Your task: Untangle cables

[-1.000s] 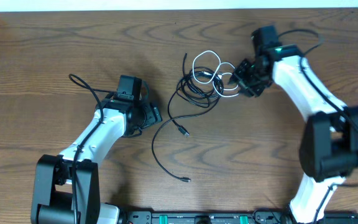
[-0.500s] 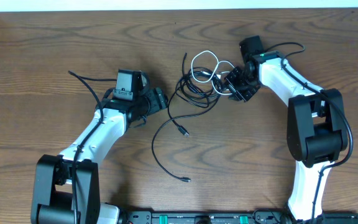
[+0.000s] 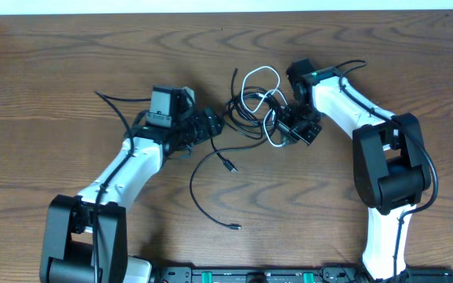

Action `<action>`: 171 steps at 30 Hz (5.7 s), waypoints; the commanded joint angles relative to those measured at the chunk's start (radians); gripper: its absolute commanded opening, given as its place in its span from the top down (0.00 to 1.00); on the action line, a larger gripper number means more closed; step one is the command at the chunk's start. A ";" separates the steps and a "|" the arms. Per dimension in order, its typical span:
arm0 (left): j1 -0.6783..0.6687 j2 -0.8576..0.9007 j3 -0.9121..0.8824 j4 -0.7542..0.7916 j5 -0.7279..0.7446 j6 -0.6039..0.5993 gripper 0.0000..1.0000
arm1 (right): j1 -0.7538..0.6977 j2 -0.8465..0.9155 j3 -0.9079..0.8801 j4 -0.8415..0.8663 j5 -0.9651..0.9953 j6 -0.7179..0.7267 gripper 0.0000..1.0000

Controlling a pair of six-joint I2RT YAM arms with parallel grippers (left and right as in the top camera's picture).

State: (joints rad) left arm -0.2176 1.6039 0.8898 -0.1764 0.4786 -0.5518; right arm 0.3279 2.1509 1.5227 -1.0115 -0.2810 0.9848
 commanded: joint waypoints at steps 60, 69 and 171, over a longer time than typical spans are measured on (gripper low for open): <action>-0.293 -0.404 -0.002 -0.417 -0.351 -0.034 0.92 | 0.161 -0.611 -0.492 0.358 0.005 -0.904 0.60; -0.293 -0.544 -0.002 -0.513 -0.349 -0.042 0.93 | 0.197 -0.449 -0.492 0.394 0.034 -0.903 0.65; -0.294 -0.218 -0.003 -0.412 -0.359 -0.110 0.18 | -0.441 -0.801 -0.124 0.229 -0.241 -0.993 0.63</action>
State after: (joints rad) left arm -0.5091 1.3834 0.8867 -0.6106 0.1287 -0.6216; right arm -0.1558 1.3193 1.3960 -0.7452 -0.4049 0.0059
